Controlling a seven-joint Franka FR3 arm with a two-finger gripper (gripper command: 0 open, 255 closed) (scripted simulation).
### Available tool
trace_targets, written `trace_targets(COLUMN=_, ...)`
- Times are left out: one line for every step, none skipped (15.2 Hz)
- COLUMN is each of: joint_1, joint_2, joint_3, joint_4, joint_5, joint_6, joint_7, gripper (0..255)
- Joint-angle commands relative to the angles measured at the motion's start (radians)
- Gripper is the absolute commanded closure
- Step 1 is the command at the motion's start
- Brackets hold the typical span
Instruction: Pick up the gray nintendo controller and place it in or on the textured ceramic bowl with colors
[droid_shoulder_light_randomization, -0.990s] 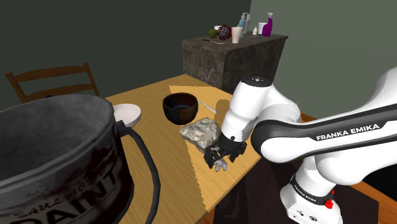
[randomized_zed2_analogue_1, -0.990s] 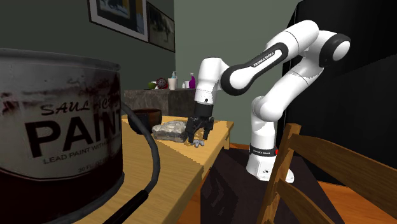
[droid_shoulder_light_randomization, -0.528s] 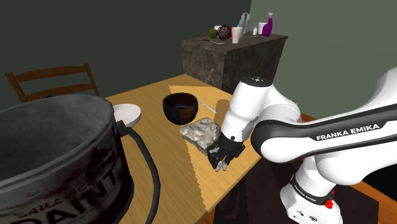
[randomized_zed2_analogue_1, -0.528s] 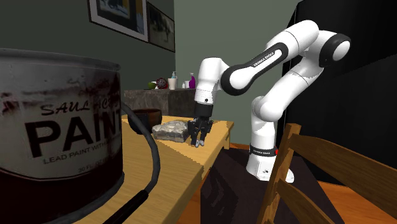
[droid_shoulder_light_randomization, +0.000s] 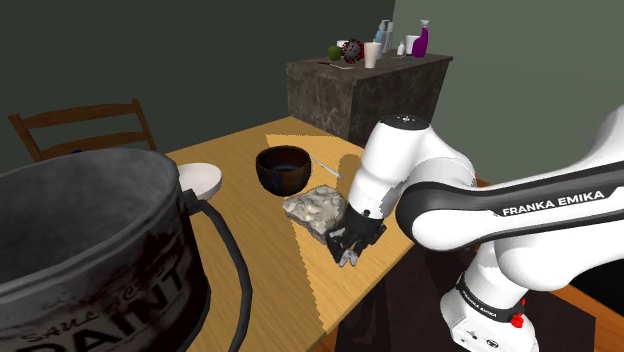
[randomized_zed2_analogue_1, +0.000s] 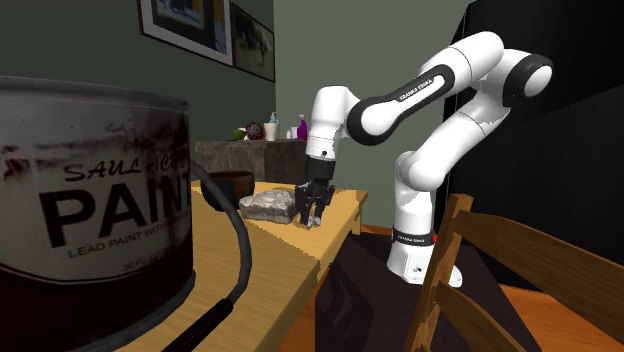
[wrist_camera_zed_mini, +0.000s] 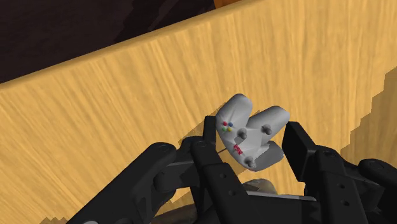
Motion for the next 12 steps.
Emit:
trace_targets(joint_1=-0.002, joint_2=-0.021, joint_3=-0.014, joint_4=0.016, joint_5=-0.012, joint_6=-0.037, joint_7=0.002, gripper=255)
trace_targets(joint_1=-0.003, joint_2=-0.030, joint_3=-0.020, joint_4=0.025, joint_5=-0.019, joint_6=-0.055, joint_7=0.003, gripper=255)
trace_targets(joint_1=-0.005, joint_2=-0.038, joint_3=-0.027, joint_4=0.034, joint_5=-0.025, joint_6=-0.072, joint_7=0.004, gripper=255)
trace_targets(joint_1=-0.006, joint_2=-0.046, joint_3=-0.033, joint_4=0.043, joint_5=-0.031, joint_6=-0.089, joint_7=0.005, gripper=255)
trace_targets(joint_1=-0.008, joint_2=-0.054, joint_3=-0.040, joint_4=0.053, joint_5=-0.037, joint_6=-0.105, joint_7=0.006, gripper=255)
trace_targets(joint_1=-0.010, joint_2=-0.061, joint_3=-0.046, joint_4=0.062, joint_5=-0.042, joint_6=-0.122, joint_7=0.007, gripper=255)
trace_targets(joint_1=-0.011, joint_2=-0.067, joint_3=-0.052, joint_4=0.072, joint_5=-0.048, joint_6=-0.138, joint_7=0.008, gripper=255)
trace_targets(joint_1=-0.013, joint_2=-0.073, joint_3=-0.058, joint_4=0.082, joint_5=-0.054, joint_6=-0.154, joint_7=0.009, gripper=255)
trace_targets(joint_1=-0.015, joint_2=-0.079, joint_3=-0.064, joint_4=0.092, joint_5=-0.060, joint_6=-0.169, joint_7=0.010, gripper=255)
trace_targets(joint_1=-0.017, joint_2=-0.084, joint_3=-0.070, joint_4=0.103, joint_5=-0.065, joint_6=-0.185, joint_7=0.011, gripper=255)
trace_targets(joint_1=-0.019, joint_2=-0.089, joint_3=-0.076, joint_4=0.113, joint_5=-0.071, joint_6=-0.200, joint_7=0.012, gripper=255)
trace_targets(joint_1=-0.020, joint_2=-0.093, joint_3=-0.081, joint_4=0.124, joint_5=-0.076, joint_6=-0.215, joint_7=0.012, gripper=255)
